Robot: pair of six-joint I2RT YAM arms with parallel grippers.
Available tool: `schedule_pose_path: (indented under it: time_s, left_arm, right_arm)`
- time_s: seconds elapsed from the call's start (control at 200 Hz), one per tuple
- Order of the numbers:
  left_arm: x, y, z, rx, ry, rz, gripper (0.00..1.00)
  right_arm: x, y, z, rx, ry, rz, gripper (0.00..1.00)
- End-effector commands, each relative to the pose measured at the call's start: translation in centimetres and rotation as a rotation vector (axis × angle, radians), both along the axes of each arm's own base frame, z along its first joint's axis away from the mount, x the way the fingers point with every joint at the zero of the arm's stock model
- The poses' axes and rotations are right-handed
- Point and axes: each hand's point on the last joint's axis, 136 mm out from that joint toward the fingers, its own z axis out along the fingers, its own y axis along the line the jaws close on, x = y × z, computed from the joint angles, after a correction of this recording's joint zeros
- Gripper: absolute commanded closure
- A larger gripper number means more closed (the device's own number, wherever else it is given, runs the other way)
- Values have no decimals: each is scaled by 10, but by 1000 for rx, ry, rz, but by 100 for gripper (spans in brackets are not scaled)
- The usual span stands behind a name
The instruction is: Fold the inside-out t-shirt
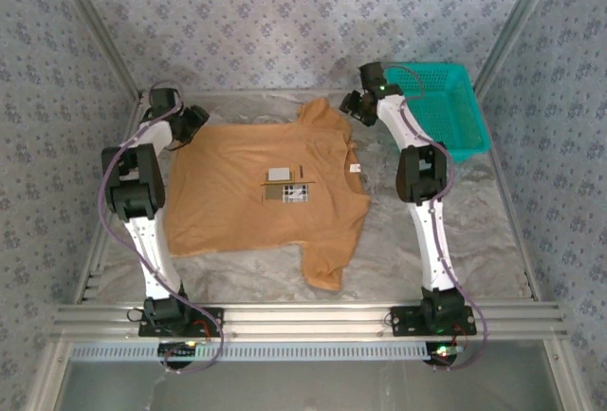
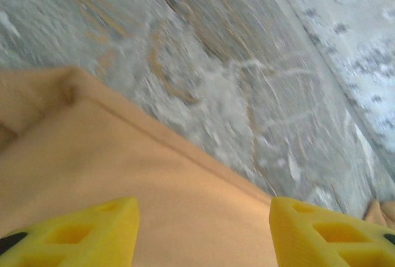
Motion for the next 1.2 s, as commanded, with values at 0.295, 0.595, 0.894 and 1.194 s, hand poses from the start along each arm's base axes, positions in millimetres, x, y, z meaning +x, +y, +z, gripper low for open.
schedule_pose_path:
  time_s: [0.295,0.595,0.894,1.194]
  left_arm:
    - [-185,-47,2,60,115,-143,36]
    - [-212,-17,-62,-5,244,-54,32]
    - [-164,-33,-80,-14,237,-80,32]
    - [-169,-26,-41,84,214,-84,31]
  right_arm:
    - [-168,61,12,35,106,335,40]
    - [-200,17,-72,-73,299,170,40]
    - [-186,-62,-88,-227,355,-46,39]
    - [-174,-49,-39,-231,272,51,39]
